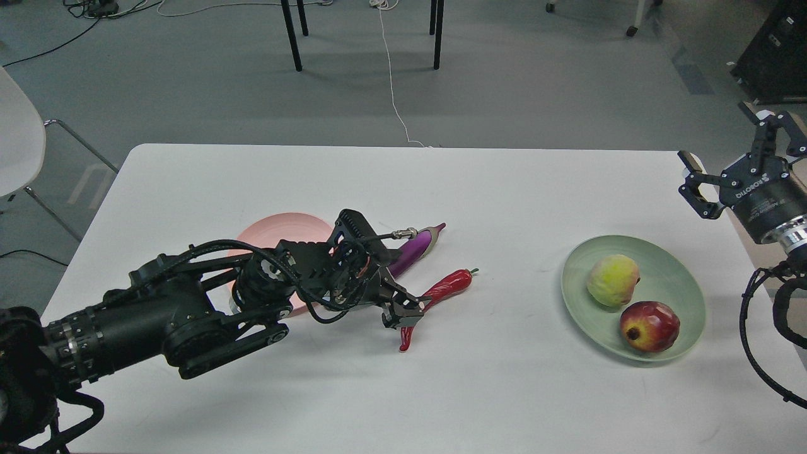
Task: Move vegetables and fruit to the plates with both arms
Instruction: 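Grasp the purple eggplant with the left hand, then lift the eggplant and lay it on the pink plate, then move the left hand to the red chili pepper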
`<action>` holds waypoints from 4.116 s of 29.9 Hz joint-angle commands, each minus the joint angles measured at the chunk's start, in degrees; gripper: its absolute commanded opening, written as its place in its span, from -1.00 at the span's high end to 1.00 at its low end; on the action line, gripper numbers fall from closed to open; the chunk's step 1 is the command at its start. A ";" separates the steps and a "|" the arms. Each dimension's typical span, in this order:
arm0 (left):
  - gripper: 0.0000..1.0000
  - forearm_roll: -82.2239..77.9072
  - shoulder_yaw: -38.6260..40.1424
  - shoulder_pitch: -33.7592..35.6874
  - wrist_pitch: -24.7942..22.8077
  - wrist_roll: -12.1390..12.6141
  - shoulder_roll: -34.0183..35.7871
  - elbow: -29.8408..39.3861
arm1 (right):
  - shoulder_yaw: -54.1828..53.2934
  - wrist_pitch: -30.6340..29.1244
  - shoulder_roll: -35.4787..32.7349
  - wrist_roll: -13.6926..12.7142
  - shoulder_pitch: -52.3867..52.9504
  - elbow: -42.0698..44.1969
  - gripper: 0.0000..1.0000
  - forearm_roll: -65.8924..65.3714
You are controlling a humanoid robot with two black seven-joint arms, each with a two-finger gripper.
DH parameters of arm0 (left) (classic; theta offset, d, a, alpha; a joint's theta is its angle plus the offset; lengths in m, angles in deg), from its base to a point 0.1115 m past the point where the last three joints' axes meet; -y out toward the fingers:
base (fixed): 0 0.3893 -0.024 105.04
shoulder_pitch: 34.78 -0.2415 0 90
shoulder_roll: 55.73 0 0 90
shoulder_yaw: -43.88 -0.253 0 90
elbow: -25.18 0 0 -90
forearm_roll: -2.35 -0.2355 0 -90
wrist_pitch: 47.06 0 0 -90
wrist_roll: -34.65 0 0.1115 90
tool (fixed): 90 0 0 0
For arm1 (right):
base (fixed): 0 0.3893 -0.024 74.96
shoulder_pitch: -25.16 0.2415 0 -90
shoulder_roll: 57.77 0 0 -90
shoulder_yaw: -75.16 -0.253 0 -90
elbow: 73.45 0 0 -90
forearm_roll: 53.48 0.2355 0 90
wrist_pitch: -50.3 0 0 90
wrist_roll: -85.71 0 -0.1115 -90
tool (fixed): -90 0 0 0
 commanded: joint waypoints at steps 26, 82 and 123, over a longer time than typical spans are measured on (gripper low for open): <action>-0.31 -0.01 -0.25 1.35 -0.36 2.96 -2.23 -5.16 | 0.16 0.00 0.50 -0.02 0.70 -0.82 -0.97 -0.27; 0.53 7.22 -3.24 4.25 -1.07 4.27 25.98 9.97 | -1.33 0.00 0.50 -0.11 2.01 -1.00 -0.96 -0.80; -0.79 7.66 -9.13 7.94 4.82 6.73 -6.63 -0.58 | -3.53 0.00 -8.82 1.08 -6.60 -0.21 -0.97 0.26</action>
